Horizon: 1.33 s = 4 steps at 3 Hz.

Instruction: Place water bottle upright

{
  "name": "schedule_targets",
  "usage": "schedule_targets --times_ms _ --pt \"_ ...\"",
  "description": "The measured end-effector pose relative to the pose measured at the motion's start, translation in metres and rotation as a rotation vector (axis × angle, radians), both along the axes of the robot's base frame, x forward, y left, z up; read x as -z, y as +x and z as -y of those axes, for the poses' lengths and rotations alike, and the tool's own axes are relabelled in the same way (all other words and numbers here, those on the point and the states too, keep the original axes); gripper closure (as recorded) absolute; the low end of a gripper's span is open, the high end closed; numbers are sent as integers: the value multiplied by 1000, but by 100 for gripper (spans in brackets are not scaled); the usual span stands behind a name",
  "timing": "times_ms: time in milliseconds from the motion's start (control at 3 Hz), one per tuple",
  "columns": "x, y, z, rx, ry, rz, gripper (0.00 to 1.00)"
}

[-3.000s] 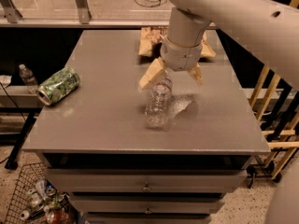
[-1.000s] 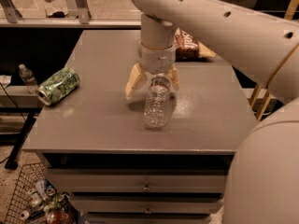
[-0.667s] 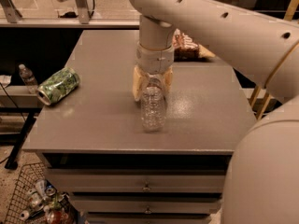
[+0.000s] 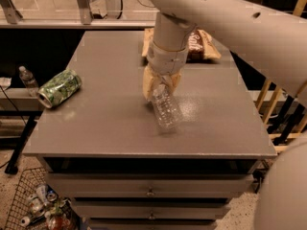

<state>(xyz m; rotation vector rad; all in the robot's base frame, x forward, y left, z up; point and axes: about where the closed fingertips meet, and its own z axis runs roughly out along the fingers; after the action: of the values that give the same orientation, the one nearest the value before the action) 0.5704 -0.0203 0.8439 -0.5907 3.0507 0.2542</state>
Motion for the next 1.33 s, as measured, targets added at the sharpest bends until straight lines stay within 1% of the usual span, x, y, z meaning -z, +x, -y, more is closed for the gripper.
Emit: schedule_targets --times_ms 333,667,1000,1333 --pt "-22 -6 6 -85 134 117 100" --pt "-50 -10 12 -172 261 285 100" --pt "-75 -7 10 -242 388 424 100" --pt "-79 -8 12 -309 391 467 100"
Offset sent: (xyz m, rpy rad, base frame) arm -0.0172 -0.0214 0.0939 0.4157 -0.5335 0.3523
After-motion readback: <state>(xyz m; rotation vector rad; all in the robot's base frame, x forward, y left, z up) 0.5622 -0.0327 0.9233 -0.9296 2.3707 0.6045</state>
